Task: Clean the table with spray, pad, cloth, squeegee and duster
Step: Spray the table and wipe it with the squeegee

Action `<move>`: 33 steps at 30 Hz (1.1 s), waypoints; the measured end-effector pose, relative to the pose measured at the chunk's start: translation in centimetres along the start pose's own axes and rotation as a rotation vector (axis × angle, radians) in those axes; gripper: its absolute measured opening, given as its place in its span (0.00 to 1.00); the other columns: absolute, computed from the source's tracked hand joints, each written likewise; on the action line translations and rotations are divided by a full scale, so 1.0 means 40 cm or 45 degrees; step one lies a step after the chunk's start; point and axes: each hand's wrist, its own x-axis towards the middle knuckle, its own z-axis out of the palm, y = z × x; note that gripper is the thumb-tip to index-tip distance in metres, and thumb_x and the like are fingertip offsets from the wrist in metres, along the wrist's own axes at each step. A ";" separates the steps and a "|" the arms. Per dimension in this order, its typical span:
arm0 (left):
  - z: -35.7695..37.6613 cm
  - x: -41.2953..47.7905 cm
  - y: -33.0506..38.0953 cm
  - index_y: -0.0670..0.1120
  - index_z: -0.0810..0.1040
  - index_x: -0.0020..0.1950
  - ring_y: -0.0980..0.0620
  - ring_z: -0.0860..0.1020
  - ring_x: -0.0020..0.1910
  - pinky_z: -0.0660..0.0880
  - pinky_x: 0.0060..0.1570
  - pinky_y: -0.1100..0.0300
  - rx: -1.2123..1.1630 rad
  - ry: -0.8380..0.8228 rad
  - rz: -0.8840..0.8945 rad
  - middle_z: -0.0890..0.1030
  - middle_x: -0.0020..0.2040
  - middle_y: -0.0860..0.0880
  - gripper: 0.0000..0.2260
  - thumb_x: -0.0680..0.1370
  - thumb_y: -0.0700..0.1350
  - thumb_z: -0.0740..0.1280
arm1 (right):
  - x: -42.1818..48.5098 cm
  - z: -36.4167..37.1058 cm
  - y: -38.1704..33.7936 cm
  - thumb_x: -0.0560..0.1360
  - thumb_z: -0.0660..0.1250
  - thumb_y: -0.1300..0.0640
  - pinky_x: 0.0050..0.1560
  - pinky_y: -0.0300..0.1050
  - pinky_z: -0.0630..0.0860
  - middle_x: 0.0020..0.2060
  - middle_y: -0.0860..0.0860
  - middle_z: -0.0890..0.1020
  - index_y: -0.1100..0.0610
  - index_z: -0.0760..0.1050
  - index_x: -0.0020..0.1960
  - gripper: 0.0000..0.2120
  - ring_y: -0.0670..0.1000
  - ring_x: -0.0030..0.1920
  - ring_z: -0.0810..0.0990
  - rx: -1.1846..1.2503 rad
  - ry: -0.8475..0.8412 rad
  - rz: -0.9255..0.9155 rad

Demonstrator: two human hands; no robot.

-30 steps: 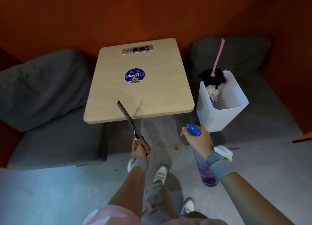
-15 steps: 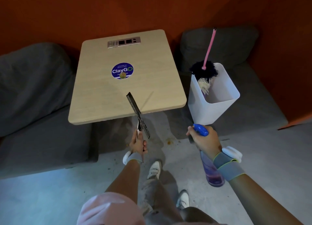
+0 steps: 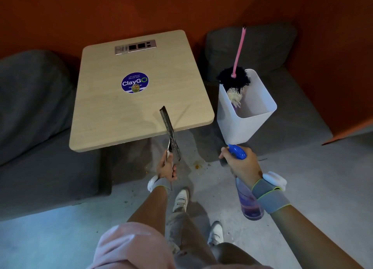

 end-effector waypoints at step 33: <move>0.058 -0.114 0.013 0.46 0.64 0.62 0.39 0.78 0.43 0.67 0.40 0.56 0.744 0.322 0.405 0.80 0.48 0.41 0.12 0.81 0.49 0.58 | 0.001 -0.022 0.026 0.76 0.67 0.51 0.39 0.46 0.72 0.23 0.43 0.78 0.44 0.80 0.30 0.16 0.47 0.28 0.72 -0.096 -0.090 -0.022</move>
